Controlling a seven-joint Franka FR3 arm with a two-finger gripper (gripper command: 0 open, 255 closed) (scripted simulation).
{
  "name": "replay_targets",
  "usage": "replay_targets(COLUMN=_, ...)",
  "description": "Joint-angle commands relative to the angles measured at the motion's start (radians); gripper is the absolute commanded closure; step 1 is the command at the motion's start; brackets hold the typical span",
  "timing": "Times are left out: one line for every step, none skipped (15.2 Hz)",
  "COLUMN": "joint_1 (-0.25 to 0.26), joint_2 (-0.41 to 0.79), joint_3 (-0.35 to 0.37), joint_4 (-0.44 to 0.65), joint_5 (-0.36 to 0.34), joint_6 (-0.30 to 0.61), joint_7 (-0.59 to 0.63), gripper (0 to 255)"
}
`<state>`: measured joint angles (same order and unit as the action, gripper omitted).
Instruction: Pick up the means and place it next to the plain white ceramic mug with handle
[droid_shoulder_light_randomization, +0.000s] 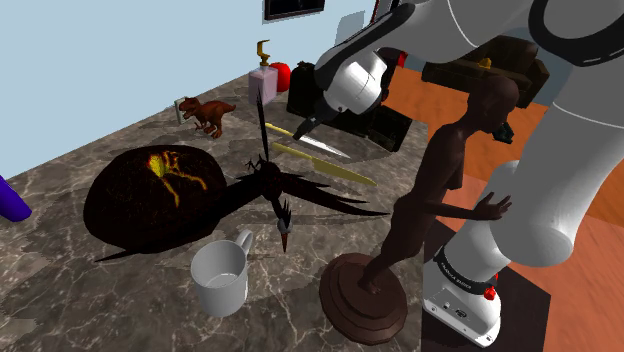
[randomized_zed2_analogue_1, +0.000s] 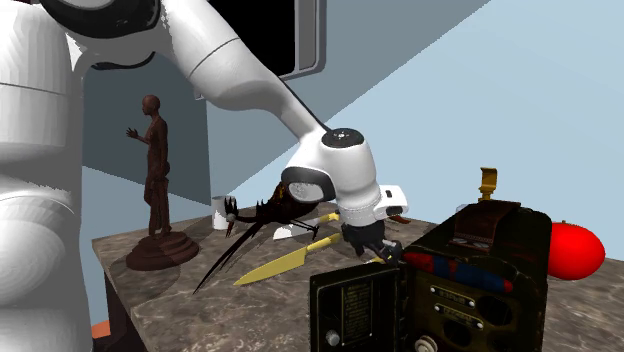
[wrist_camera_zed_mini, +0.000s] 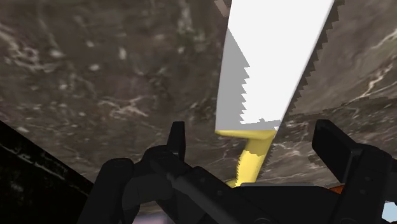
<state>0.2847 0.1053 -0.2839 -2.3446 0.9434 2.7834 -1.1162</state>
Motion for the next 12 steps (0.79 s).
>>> replay_targets(joint_1=0.0, joint_2=0.001, joint_3=0.001, joint_4=0.001, joint_5=0.003, joint_6=0.001, joint_7=-0.002, gripper=0)
replay_targets(joint_1=0.0, joint_2=0.001, joint_3=0.001, joint_4=0.001, joint_5=0.003, joint_6=0.001, joint_7=-0.002, gripper=0)
replay_targets(joint_1=0.0, joint_2=0.001, joint_3=0.001, joint_4=0.001, joint_5=0.003, joint_6=0.001, joint_7=-0.002, gripper=0)
replay_targets(joint_1=0.0, joint_2=0.001, joint_3=0.001, joint_4=0.001, joint_5=0.003, joint_6=0.001, joint_7=-0.002, gripper=255)
replay_targets(joint_1=0.0, joint_2=0.001, joint_3=0.001, joint_4=0.001, joint_5=0.003, joint_6=0.001, joint_7=-0.002, gripper=255)
replay_targets(joint_1=-0.001, joint_2=0.002, joint_3=0.0, joint_4=0.001, joint_5=0.003, joint_6=0.0, joint_7=-0.004, gripper=255)
replay_targets(joint_1=-0.001, joint_2=0.003, joint_3=0.0, joint_4=0.002, joint_5=0.004, joint_6=0.0, joint_7=-0.004, gripper=255)
replay_targets(joint_1=0.0, joint_2=0.003, joint_3=-0.001, joint_4=0.005, joint_5=-0.004, joint_6=-0.003, joint_7=0.004, gripper=255)
replay_targets(joint_1=-0.001, joint_2=0.001, joint_3=-0.001, joint_4=0.003, joint_5=-0.003, joint_6=-0.003, joint_7=0.002, gripper=255)
replay_targets(joint_1=0.0, joint_2=0.001, joint_3=-0.001, joint_4=0.004, joint_5=-0.007, joint_6=-0.003, joint_7=0.006, gripper=255)
replay_targets(joint_1=0.0, joint_2=0.003, joint_3=-0.002, joint_4=0.008, joint_5=-0.009, joint_6=-0.004, joint_7=0.009, gripper=255)
replay_targets(joint_1=0.0, joint_2=0.001, joint_3=-0.002, joint_4=0.006, joint_5=-0.009, joint_6=-0.003, joint_7=0.009, gripper=255)
